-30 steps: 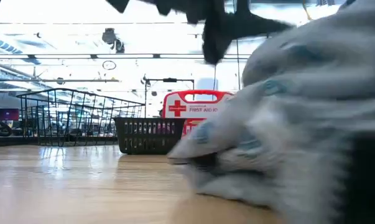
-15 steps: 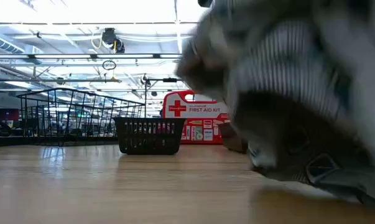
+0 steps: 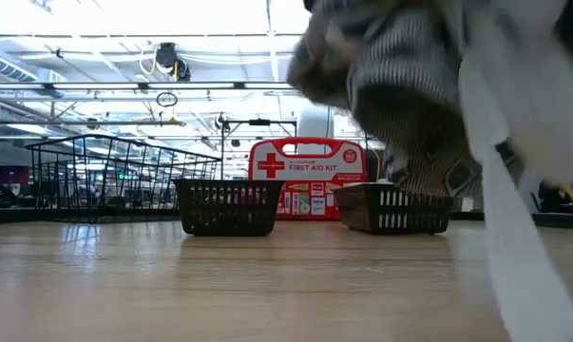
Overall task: Pick & Place Medicine items
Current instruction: Put the blue patient gown into the wire basket
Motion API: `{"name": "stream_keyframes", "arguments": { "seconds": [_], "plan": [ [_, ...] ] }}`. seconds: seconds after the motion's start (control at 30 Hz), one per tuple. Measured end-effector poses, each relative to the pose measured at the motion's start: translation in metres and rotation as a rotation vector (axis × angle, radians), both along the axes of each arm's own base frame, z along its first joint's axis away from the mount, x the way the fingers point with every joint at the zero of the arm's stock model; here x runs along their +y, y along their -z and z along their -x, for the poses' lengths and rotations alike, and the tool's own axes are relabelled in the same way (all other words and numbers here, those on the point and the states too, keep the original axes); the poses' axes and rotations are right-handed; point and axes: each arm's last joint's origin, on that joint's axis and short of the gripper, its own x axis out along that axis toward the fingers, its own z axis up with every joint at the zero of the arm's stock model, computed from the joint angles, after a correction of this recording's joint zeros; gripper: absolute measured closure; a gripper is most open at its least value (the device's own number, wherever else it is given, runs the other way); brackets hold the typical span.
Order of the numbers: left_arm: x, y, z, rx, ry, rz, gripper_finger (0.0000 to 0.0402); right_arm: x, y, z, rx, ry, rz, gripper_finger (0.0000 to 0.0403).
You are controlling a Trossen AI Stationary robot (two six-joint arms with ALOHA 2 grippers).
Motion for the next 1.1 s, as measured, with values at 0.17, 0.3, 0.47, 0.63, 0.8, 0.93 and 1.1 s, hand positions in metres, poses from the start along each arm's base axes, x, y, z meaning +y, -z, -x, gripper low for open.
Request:
{"name": "stream_keyframes", "arguments": {
  "seconds": [0.17, 0.3, 0.47, 0.63, 0.8, 0.93, 1.1],
  "plan": [
    [0.027, 0.000, -0.003, -0.015, 0.000, -0.015, 0.0149, -0.003, 0.002, -0.010, 0.066, 0.021, 0.043, 0.0400],
    [0.053, -0.002, -0.001, 0.004, -0.065, -0.024, 0.0097, -0.001, 0.005, -0.016, 0.115, 0.021, 0.062, 0.0400],
    [0.073, 0.001, 0.002, 0.072, -0.096, -0.015, 0.0065, -0.001, -0.001, -0.019, 0.095, 0.012, 0.080, 0.0400],
    [0.068, 0.003, 0.003, 0.078, 0.003, -0.028, 0.0061, -0.008, -0.011, -0.020, 0.078, 0.027, 0.104, 0.0399],
    [0.061, -0.007, 0.007, 0.039, 0.145, 0.028, 0.0070, -0.014, -0.014, -0.021, 0.063, 0.037, 0.125, 0.0399],
    [0.058, -0.005, 0.007, 0.059, 0.155, 0.042, 0.0076, -0.017, -0.014, -0.022, 0.063, 0.046, 0.135, 0.0399],
    [0.067, -0.015, 0.014, 0.041, 0.129, 0.040, 0.0083, -0.017, -0.013, -0.021, 0.077, 0.044, 0.137, 0.0399]
  ]
}}
